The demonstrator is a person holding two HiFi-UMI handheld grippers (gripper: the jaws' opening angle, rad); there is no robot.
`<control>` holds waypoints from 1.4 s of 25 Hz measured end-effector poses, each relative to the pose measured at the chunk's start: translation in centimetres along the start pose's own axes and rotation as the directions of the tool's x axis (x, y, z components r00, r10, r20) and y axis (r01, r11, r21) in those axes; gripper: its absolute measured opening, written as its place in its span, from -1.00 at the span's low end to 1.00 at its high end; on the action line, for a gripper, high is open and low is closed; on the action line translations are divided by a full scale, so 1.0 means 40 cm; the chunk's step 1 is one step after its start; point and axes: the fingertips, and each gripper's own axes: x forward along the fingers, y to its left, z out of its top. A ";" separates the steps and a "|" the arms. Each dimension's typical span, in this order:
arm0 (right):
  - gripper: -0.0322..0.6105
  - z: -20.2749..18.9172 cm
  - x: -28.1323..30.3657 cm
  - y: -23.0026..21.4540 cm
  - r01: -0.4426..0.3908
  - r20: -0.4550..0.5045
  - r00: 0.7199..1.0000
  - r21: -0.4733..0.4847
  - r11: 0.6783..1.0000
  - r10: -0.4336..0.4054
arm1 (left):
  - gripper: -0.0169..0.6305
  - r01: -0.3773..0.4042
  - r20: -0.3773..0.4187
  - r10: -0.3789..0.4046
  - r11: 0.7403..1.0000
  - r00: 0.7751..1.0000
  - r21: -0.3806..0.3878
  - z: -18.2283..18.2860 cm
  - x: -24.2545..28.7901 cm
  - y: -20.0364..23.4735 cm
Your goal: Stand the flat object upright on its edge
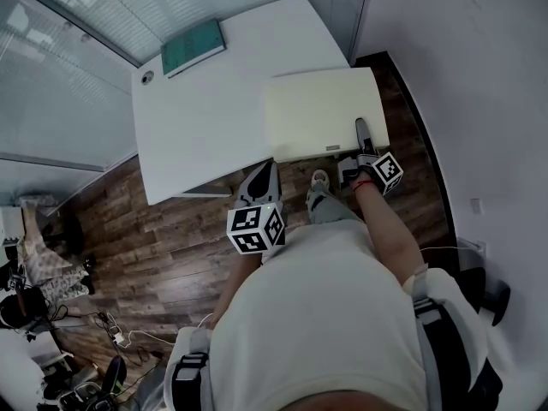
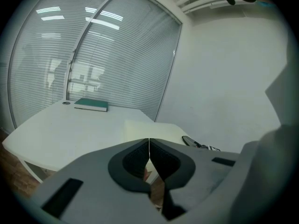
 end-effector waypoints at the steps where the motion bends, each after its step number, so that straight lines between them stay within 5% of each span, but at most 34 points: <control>1: 0.41 -0.001 0.003 0.000 -0.004 0.001 1.000 0.005 1.000 0.004 | -0.88 -0.001 -0.001 0.001 1.000 1.000 0.000 -0.001 -0.001 0.001; 10: 0.38 0.009 0.003 -0.001 0.006 0.014 1.000 -0.030 1.000 -0.006 | -0.88 -0.008 -0.008 0.008 1.000 1.000 0.002 -0.010 0.000 -0.003; 12: 0.14 0.006 0.004 0.004 -0.001 0.010 1.000 -0.022 1.000 0.002 | -0.88 -0.008 -0.008 0.008 1.000 1.000 0.000 -0.009 -0.001 -0.002; 16: 0.03 0.005 0.003 0.007 0.006 0.005 1.000 0.005 1.000 -0.006 | -0.88 -0.004 -0.008 0.004 1.000 1.000 -0.001 -0.012 -0.004 -0.007; 35: -0.07 -0.004 -0.026 0.034 0.040 0.013 0.999 -0.011 0.999 -0.040 | -0.88 -0.003 -0.001 0.003 1.000 1.000 -0.027 -0.014 -0.043 0.008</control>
